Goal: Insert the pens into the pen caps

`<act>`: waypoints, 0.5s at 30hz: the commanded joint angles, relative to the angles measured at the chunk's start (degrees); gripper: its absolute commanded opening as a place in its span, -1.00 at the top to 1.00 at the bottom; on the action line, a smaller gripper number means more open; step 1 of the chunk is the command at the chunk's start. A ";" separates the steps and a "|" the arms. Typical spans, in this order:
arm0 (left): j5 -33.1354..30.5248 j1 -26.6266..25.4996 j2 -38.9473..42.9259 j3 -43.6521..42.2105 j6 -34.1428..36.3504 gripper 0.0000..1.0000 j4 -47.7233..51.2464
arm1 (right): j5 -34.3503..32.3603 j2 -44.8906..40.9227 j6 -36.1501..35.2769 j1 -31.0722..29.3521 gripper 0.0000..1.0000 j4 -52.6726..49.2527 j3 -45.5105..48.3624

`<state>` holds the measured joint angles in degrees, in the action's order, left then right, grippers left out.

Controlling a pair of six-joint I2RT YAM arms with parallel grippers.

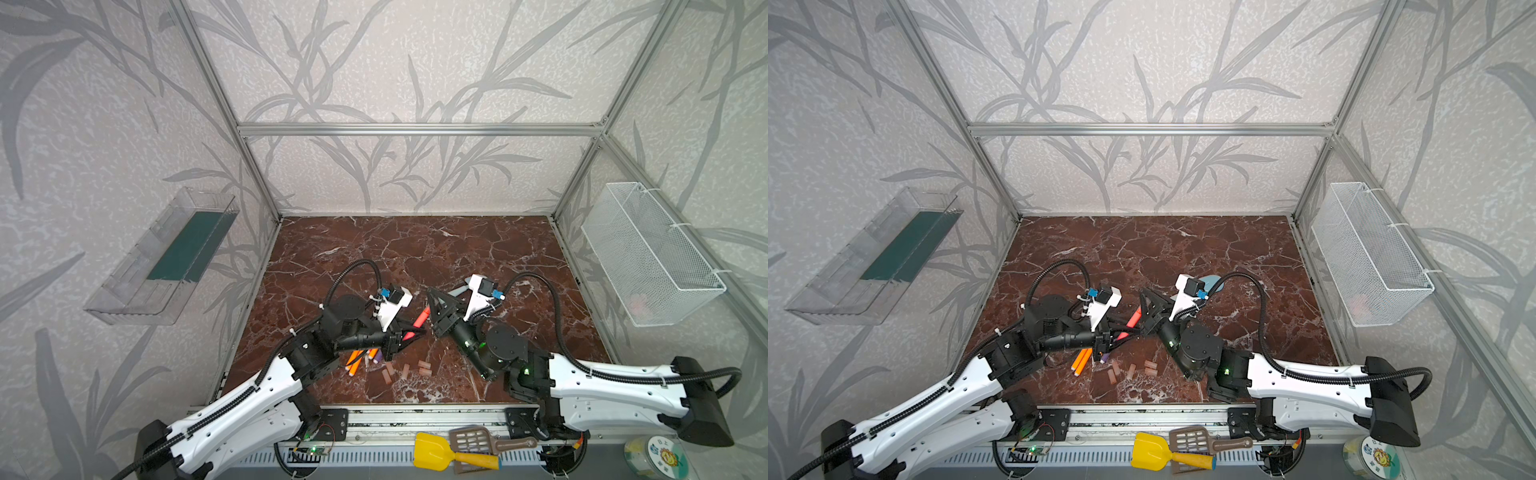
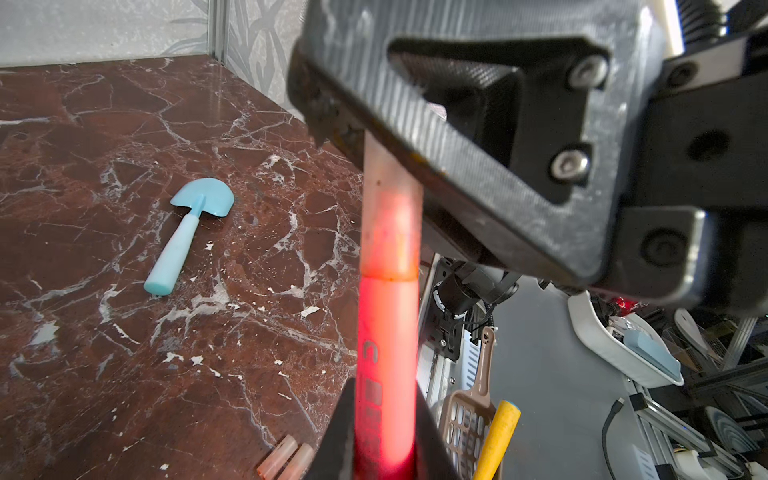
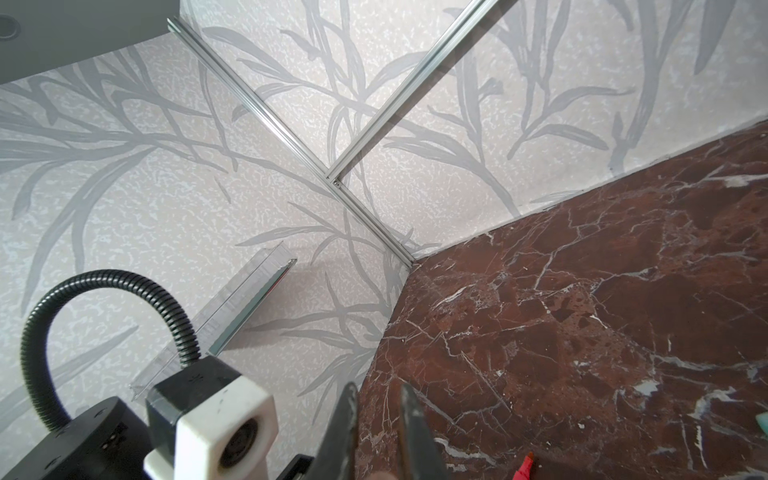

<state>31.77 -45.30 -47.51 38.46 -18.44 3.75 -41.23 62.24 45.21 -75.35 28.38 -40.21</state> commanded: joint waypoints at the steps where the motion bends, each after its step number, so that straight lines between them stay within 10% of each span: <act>1: -19.91 4.86 0.11 3.83 -3.10 1.00 -17.03 | 11.61 5.38 4.29 -7.09 1.00 -17.88 0.56; 11: -11.85 4.78 0.48 1.69 -3.78 1.00 -19.39 | 9.51 1.74 -7.40 -6.96 1.00 -11.77 -0.58; 15: -9.47 4.68 1.91 -1.32 -4.78 1.00 -21.16 | 7.14 0.24 -12.09 -6.85 0.40 -15.99 -4.57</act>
<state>32.36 -44.53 -46.87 36.67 -19.00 -2.02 -42.33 62.04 39.16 -77.06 23.86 -44.42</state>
